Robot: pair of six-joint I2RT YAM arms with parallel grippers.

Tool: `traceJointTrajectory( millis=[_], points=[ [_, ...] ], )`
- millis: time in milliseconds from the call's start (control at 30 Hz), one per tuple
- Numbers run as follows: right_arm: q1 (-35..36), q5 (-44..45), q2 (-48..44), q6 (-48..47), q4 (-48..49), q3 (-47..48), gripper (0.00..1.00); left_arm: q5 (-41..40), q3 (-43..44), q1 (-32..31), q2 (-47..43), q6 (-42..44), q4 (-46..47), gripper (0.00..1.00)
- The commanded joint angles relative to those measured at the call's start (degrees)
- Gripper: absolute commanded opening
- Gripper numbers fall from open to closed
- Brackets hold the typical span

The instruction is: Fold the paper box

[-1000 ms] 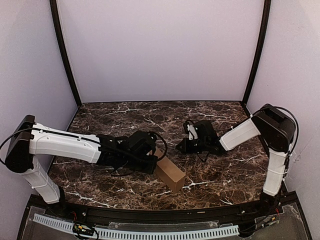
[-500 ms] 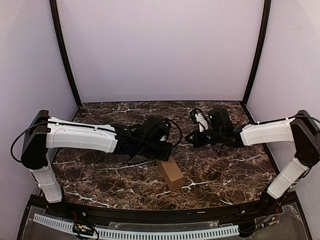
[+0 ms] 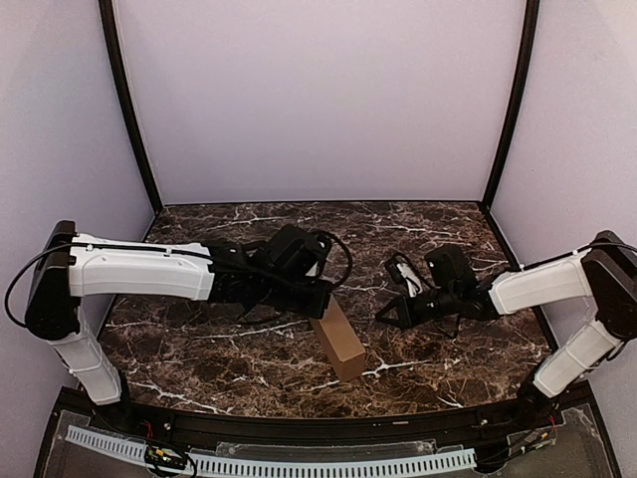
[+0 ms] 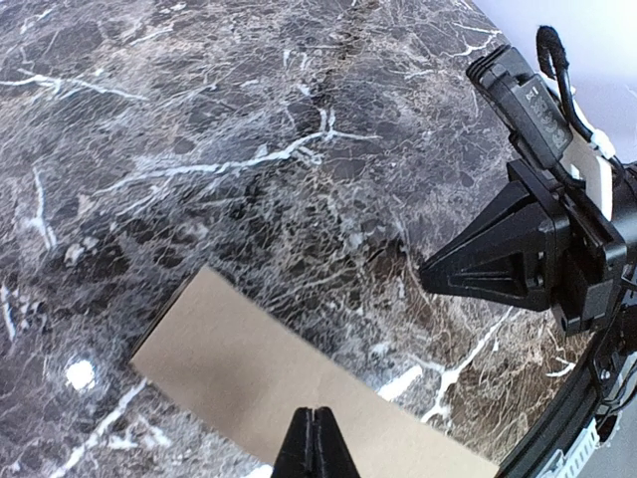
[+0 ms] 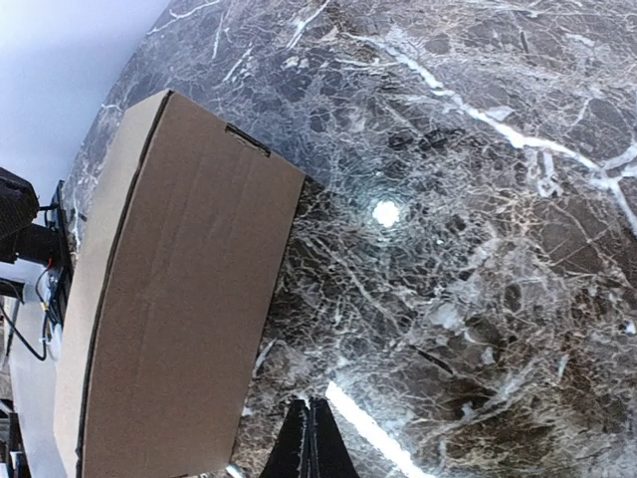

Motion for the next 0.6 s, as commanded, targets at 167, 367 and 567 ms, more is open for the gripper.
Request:
traceJointTrajectory(
  millis=[167, 367, 567],
  points=[
    [2.2, -7.1, 6.5, 6.8, 11.8, -0.6, 0.00, 0.0, -12.9, 0.2, -10.1, -5.9, -1.1, 0.01],
    [4.7, -8.7, 12.2, 10.4, 17.1, 0.3, 0.00, 5.4, -14.3, 0.1, -8.0, -7.1, 3.0, 0.01],
    [9.1, -10.4, 18.3, 16.2, 25.1, 0.8, 0.00, 8.4, -11.8, 0.1, -4.1, -6.0, 6.3, 0.01]
  ],
)
